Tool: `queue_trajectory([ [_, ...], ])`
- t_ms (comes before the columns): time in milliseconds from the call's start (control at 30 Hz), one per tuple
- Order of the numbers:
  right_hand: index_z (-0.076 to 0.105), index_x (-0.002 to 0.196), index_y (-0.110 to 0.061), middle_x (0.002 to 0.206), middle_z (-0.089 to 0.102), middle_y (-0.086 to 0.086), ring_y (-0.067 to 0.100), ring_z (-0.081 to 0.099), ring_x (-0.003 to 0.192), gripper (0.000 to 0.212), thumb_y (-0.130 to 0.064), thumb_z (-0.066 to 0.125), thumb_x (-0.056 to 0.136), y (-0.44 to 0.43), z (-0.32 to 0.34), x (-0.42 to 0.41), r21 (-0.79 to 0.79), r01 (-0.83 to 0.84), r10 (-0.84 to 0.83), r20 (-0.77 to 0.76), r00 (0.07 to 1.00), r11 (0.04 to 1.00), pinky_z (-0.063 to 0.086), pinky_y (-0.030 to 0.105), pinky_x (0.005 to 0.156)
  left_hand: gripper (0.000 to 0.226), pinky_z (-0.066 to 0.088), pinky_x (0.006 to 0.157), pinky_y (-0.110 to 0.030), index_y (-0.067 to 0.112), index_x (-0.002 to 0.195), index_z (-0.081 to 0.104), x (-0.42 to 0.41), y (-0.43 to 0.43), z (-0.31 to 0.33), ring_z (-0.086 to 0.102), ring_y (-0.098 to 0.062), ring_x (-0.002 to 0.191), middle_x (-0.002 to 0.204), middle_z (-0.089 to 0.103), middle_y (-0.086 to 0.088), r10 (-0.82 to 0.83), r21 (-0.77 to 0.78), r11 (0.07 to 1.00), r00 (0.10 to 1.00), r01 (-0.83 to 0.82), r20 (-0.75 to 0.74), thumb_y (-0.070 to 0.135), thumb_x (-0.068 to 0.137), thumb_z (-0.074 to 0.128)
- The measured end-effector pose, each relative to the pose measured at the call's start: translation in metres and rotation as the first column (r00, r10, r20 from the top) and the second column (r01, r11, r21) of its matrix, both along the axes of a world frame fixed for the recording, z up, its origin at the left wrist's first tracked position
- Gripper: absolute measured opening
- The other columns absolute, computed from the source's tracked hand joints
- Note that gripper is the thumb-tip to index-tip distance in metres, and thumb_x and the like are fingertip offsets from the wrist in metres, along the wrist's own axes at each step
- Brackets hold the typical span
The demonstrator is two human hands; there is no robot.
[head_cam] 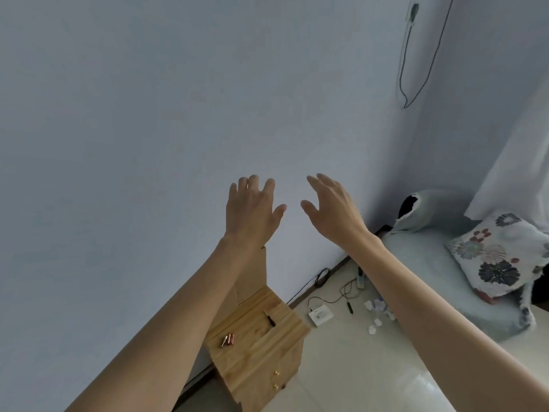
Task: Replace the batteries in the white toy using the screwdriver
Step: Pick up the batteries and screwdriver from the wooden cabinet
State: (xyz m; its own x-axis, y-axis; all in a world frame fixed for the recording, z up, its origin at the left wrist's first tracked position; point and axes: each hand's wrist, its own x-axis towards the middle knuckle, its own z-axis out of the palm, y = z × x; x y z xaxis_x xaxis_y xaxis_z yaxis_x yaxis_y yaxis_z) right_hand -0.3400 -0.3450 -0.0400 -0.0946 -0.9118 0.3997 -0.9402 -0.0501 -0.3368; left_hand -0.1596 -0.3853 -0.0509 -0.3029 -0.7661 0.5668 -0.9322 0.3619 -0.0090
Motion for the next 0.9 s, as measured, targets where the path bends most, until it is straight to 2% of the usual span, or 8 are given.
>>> queue_trajectory([
  [267,0.027,0.166,-0.015,0.172,0.033,0.009,0.031,0.028,0.159,0.068,-0.031,0.058,0.109,-0.111,-0.071,0.014,0.093,-0.177,0.173,0.058,0.983,0.980,0.038,0.050,0.121,0.067,0.046,0.118,-0.052,0.019,0.155,0.051,0.018,-0.069,-0.067,0.053,-0.035,0.142,0.155,0.055,-0.015,0.147,0.085,0.985,0.988,-0.151,0.049,0.058,0.102,0.061],
  [400,0.026,0.167,-0.017,0.176,0.022,0.008,0.030,0.019,0.162,0.067,-0.030,0.057,0.109,-0.160,-0.126,0.029,0.160,-0.208,0.193,0.101,0.976,0.965,0.037,0.051,0.122,0.065,0.044,0.119,-0.053,0.018,0.156,0.050,0.033,-0.110,-0.116,0.051,-0.036,0.143,0.157,0.053,-0.016,0.178,0.142,0.972,0.981,-0.187,0.074,0.055,0.104,0.060],
  [633,0.027,0.166,-0.019,0.176,0.017,0.007,0.027,0.017,0.162,0.064,-0.025,0.055,0.108,-0.211,-0.248,0.051,0.299,-0.217,0.171,0.173,0.970,0.929,0.047,0.047,0.112,0.063,0.043,0.117,-0.055,0.014,0.154,0.050,0.056,-0.160,-0.245,0.052,-0.038,0.138,0.156,0.050,-0.018,0.155,0.320,0.932,0.986,-0.168,0.066,0.049,0.103,0.063],
  [800,0.027,0.167,-0.022,0.176,0.018,0.005,0.026,0.018,0.161,0.067,-0.026,0.056,0.106,-0.227,-0.349,0.051,0.438,-0.242,0.173,0.191,0.966,0.866,0.046,0.048,0.114,0.061,0.046,0.114,-0.046,0.014,0.149,0.053,0.068,-0.175,-0.336,0.053,-0.032,0.132,0.151,0.052,-0.014,0.169,0.445,0.879,0.985,-0.169,0.040,0.048,0.101,0.067],
  [900,0.028,0.166,-0.019,0.175,0.021,0.009,0.029,0.021,0.160,0.066,-0.021,0.056,0.106,-0.237,-0.408,0.045,0.511,-0.260,0.191,0.184,0.964,0.819,0.048,0.047,0.111,0.061,0.047,0.114,-0.045,0.016,0.151,0.052,0.072,-0.180,-0.392,0.053,-0.031,0.132,0.151,0.052,-0.013,0.207,0.508,0.836,0.976,-0.208,0.060,0.048,0.100,0.066],
])
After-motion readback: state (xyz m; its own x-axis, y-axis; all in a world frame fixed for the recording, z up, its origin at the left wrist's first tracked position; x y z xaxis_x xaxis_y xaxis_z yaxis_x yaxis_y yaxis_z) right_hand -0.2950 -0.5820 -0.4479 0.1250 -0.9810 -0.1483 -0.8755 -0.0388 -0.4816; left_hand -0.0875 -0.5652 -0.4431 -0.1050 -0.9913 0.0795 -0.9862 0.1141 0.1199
